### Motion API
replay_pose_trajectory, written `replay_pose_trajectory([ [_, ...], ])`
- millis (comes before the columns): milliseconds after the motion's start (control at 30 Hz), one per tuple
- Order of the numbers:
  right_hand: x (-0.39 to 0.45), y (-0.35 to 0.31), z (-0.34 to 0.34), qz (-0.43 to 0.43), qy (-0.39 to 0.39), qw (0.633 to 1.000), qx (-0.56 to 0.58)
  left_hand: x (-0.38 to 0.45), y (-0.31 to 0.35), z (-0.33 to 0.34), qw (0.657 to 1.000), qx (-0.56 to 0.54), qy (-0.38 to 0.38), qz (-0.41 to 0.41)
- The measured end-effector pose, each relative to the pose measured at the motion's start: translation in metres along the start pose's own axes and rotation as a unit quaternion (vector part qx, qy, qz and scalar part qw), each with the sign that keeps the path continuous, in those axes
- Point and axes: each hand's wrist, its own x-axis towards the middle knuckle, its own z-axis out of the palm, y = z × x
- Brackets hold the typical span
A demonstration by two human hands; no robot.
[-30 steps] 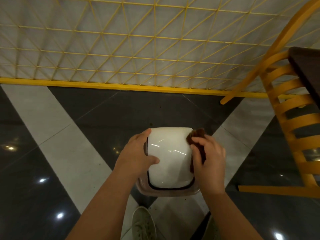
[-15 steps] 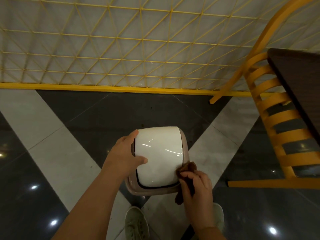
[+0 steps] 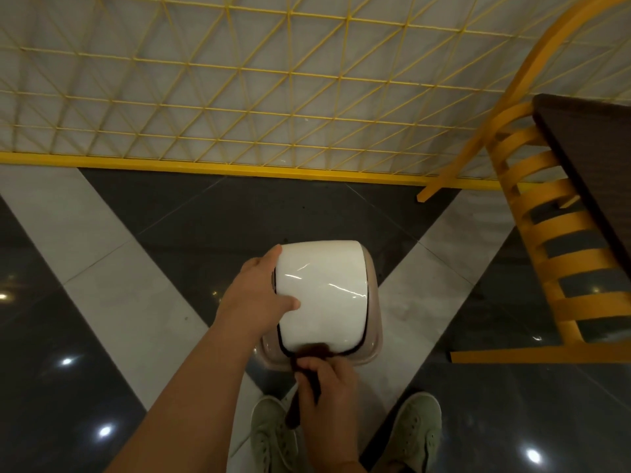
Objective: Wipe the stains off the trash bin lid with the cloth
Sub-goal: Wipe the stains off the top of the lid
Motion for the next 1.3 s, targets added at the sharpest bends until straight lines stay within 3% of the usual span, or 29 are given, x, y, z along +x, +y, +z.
replay_pose_trajectory([
  [200, -0.009, -0.016, 0.028, -0.045, -0.018, 0.999, 0.021, 0.003, -0.002, 0.002, 1.000, -0.007, 0.002, 0.005],
  [367, 0.001, 0.018, -0.001, -0.212, -0.066, 0.970, -0.104, 0.002, -0.001, 0.003, 1.000, -0.003, -0.001, 0.007],
  [433, 0.010, 0.036, -0.022, -0.217, -0.058, 0.965, -0.133, 0.002, 0.000, 0.002, 1.000, 0.001, -0.006, 0.004],
  [567, 0.021, 0.058, -0.065, -0.156, -0.029, 0.978, -0.135, 0.002, 0.002, 0.003, 1.000, -0.003, -0.011, 0.004],
  [667, 0.032, 0.057, -0.092, 0.027, 0.024, 0.996, -0.086, 0.001, 0.003, 0.004, 1.000, -0.013, -0.014, 0.004],
  [733, 0.045, 0.050, -0.110, 0.157, 0.070, 0.985, -0.021, 0.000, 0.003, 0.004, 1.000, -0.021, -0.012, 0.004],
  [800, 0.059, 0.039, -0.122, 0.224, 0.103, 0.968, 0.050, 0.001, 0.003, 0.005, 0.999, -0.032, -0.007, 0.007],
  [967, 0.083, 0.015, -0.112, 0.203, 0.026, 0.970, 0.132, 0.007, 0.008, 0.008, 0.999, -0.042, -0.007, 0.009],
  [1300, 0.113, 0.016, -0.102, 0.216, 0.078, 0.964, 0.135, 0.035, 0.024, 0.018, 0.997, -0.066, -0.010, 0.044],
])
